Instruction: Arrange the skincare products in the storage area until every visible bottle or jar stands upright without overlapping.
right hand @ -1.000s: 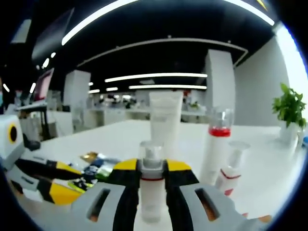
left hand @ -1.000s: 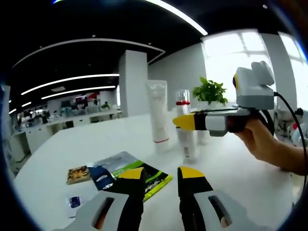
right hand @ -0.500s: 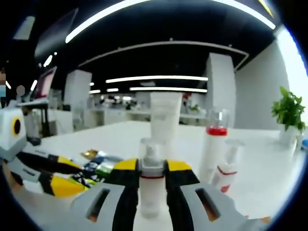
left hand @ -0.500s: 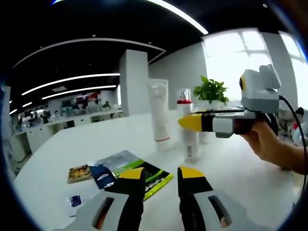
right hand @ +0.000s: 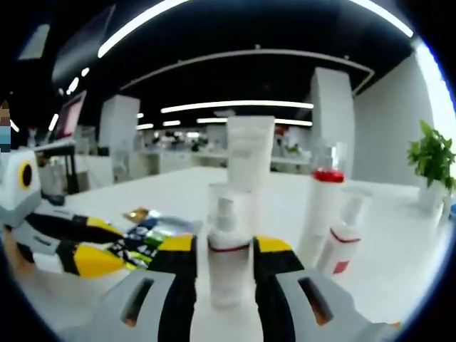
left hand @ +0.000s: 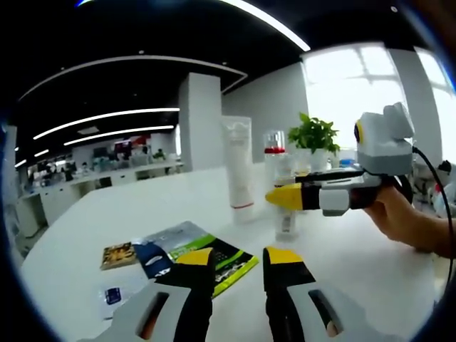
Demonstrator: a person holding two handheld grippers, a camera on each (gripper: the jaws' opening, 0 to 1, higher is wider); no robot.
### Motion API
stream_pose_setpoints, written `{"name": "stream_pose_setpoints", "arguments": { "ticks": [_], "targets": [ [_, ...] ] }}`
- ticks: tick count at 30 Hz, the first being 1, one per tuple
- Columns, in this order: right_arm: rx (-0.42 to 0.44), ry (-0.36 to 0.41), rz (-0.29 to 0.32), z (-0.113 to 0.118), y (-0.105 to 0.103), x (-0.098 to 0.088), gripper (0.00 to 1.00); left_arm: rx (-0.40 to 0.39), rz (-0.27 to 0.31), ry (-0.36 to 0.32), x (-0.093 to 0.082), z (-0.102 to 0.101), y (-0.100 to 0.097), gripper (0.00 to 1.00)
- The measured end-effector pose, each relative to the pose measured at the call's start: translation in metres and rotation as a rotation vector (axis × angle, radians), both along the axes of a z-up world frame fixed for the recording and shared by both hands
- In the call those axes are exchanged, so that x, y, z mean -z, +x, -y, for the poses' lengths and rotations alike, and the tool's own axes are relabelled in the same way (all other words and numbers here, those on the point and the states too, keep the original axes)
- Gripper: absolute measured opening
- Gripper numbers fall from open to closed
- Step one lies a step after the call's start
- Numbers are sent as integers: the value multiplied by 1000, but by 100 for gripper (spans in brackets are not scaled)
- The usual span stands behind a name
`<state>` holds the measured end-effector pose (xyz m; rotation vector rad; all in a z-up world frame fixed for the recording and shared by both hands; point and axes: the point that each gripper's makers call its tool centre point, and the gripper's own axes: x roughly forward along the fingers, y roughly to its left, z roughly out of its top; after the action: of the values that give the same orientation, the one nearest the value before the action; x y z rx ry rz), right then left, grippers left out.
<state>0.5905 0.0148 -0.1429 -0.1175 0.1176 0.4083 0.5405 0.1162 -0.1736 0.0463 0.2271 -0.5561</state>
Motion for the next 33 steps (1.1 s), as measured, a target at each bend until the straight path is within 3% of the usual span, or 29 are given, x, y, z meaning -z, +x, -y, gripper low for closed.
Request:
{"name": "stream_pose_setpoints", "arguments": {
  "ticks": [6, 9, 19, 24, 27, 31, 33],
  "targets": [
    [-2, -6, -97, 3, 2, 21, 23, -4, -1, 0, 1, 0, -3, 26],
    [11, 37, -106, 4, 3, 21, 23, -5, -2, -6, 0, -1, -3, 26],
    [55, 59, -103, 3, 13, 21, 22, -7, -2, -5, 0, 0, -3, 26],
    [43, 31, -84, 0, 14, 22, 23, -4, -6, -7, 1, 1, -3, 26],
    [36, -21, -126, 2, 13, 33, 23, -4, -8, -8, 1, 0, -2, 26],
    [20, -8, -121, 5, 9, 33, 34, -10, -11, -22, 0, -3, 1, 26],
    [25, -14, -137, 8, 7, 36, 31, -11, -10, -28, -1, -4, 2, 26]
  ]
}}
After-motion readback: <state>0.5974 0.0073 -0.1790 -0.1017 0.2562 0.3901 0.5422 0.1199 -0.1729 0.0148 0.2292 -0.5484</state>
